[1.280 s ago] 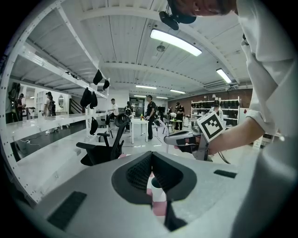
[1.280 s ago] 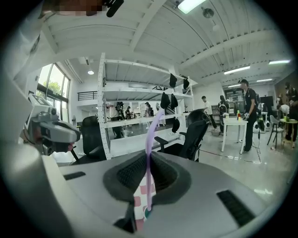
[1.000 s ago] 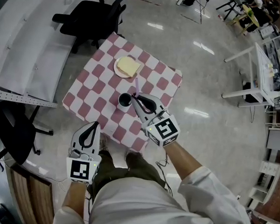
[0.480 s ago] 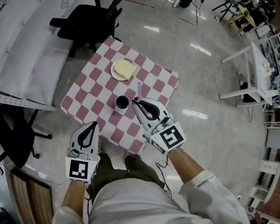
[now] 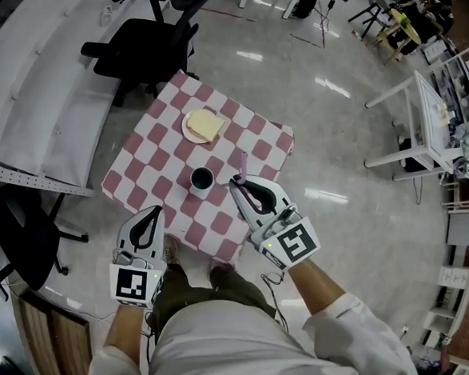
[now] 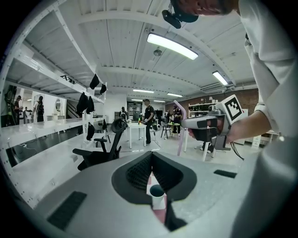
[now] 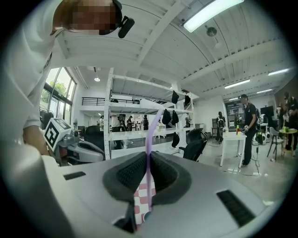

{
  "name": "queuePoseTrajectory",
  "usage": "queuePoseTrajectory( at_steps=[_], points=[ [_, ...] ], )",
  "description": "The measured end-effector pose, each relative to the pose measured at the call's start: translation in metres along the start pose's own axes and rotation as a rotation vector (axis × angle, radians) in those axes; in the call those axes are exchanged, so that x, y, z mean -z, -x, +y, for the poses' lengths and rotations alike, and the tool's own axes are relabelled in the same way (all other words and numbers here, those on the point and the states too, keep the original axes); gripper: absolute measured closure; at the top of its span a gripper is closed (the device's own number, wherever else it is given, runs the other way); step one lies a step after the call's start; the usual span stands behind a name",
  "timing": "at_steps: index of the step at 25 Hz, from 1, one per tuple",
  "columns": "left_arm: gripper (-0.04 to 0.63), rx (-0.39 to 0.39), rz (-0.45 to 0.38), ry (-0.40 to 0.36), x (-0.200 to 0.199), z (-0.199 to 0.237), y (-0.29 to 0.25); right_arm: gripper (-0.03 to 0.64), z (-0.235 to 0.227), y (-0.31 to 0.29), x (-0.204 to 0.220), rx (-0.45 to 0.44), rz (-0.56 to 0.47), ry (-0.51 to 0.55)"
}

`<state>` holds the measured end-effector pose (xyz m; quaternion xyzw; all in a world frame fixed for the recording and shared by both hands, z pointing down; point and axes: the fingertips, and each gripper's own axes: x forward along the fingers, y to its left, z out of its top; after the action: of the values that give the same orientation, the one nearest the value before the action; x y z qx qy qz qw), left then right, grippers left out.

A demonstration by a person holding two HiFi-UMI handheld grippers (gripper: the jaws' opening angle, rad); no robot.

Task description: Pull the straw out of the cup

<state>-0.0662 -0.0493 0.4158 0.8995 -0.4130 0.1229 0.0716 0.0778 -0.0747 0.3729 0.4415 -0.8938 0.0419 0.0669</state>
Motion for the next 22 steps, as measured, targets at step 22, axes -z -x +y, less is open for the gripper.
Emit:
queuePoseTrajectory(
  at_steps=[22],
  points=[
    [0.591, 0.004, -0.022, -0.029, -0.021, -0.007, -0.002, 0.588, -0.012, 0.055, -0.022, 0.081, -0.041, 0.017]
  ],
)
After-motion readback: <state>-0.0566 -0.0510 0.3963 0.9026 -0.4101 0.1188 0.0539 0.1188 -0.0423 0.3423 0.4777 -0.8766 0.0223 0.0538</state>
